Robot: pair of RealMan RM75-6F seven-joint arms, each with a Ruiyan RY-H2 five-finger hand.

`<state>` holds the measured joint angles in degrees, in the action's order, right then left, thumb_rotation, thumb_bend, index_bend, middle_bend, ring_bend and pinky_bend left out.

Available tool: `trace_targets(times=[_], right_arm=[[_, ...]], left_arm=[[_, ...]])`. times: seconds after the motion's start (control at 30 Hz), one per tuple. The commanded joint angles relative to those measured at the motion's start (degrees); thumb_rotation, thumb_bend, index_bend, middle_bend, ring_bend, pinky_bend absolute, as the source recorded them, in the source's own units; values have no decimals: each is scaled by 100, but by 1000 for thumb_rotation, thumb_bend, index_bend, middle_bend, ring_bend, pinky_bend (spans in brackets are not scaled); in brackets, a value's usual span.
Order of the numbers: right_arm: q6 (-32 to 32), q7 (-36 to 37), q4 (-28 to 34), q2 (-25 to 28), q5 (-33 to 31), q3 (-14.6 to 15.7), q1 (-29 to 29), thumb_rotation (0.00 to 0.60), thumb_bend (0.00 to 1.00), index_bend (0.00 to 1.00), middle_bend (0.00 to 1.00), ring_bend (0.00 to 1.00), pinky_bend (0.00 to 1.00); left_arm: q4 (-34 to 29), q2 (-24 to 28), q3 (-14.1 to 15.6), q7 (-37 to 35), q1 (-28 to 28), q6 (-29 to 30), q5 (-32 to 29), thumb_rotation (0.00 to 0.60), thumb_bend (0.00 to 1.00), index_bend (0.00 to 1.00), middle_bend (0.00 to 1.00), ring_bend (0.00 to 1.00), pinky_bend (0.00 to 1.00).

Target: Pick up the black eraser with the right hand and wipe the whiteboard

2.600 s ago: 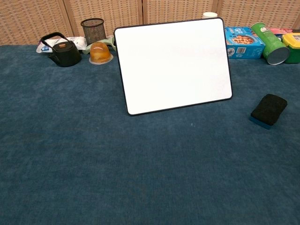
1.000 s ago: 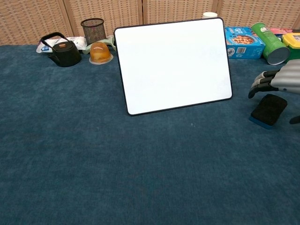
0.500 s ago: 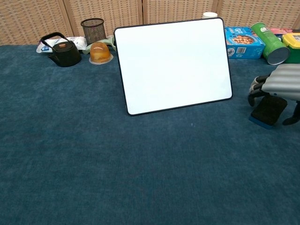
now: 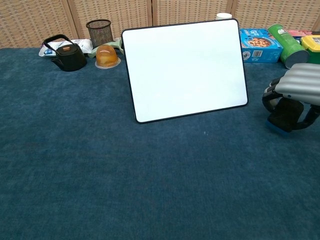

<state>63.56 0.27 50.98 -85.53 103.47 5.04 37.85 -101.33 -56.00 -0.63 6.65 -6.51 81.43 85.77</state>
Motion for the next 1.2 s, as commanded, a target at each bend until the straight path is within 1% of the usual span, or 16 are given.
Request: trace_targets(times=[0.03, 0.07, 0.17, 0.2, 0.3, 0.4, 0.43, 0.5, 0.67, 0.8, 1.0, 1.2], right_arm=[[427, 247, -108, -100, -29, -74, -131, 600, 257, 563, 585, 468, 640], [559, 291, -139, -127, -48, -104, -170, 600, 268, 569, 592, 475, 651], [1303, 271, -135, -215, -92, -299, -364, 600, 279, 587, 612, 497, 676], [1402, 247, -134, -231, -91, -318, -391, 600, 279, 590, 618, 502, 680], [2166, -12, 82, -280, -36, -540, -501, 600, 279, 593, 632, 513, 687], [2471, -302, 275, -330, -5, -707, -476, 600, 281, 600, 641, 518, 688], [2559, -484, 337, -406, -24, -828, -428, 600, 282, 605, 645, 520, 688], [2579, -714, 355, -546, -56, -960, -341, 600, 284, 615, 654, 526, 689], [2234, -1144, 325, -925, -249, -1219, -44, 600, 288, 637, 678, 552, 718], [1683, -1715, 235, -1260, -487, -1437, 308, 600, 290, 646, 688, 562, 734], [1248, -2475, 165, -1596, -775, -1625, 570, 600, 295, 661, 702, 579, 754], [1316, -2977, -3, -1997, -970, -1779, 656, 600, 322, 680, 724, 611, 781]], left_arm=[[-1, 8, 7, -15, 3, 5, 16, 600, 112, 0, 0, 0, 4], [1, 11, 10, -27, 6, 9, 21, 600, 113, 0, 0, 0, 5], [10, 27, 11, -83, 14, 22, 29, 600, 113, 0, 0, 0, 5], [11, 30, 11, -91, 12, 20, 30, 600, 113, 0, 0, 0, 5], [12, 43, 14, -123, 6, 8, 40, 600, 112, 0, 0, 0, 4], [16, 45, 20, -128, 5, 10, 60, 600, 113, 0, 0, 0, 5], [16, 45, 26, -126, 5, 12, 77, 600, 113, 0, 0, 0, 5], [20, 49, 36, -117, 6, 14, 97, 600, 112, 0, 0, 0, 5], [13, 66, 50, -146, 10, 6, 109, 600, 112, 0, 0, 0, 5], [25, 77, 59, -193, 25, 35, 136, 600, 113, 0, 0, 0, 4], [49, 100, 49, -264, 21, 28, 121, 600, 112, 0, 0, 0, 4], [49, 123, 50, -309, 23, 28, 124, 600, 112, 0, 0, 0, 4]])
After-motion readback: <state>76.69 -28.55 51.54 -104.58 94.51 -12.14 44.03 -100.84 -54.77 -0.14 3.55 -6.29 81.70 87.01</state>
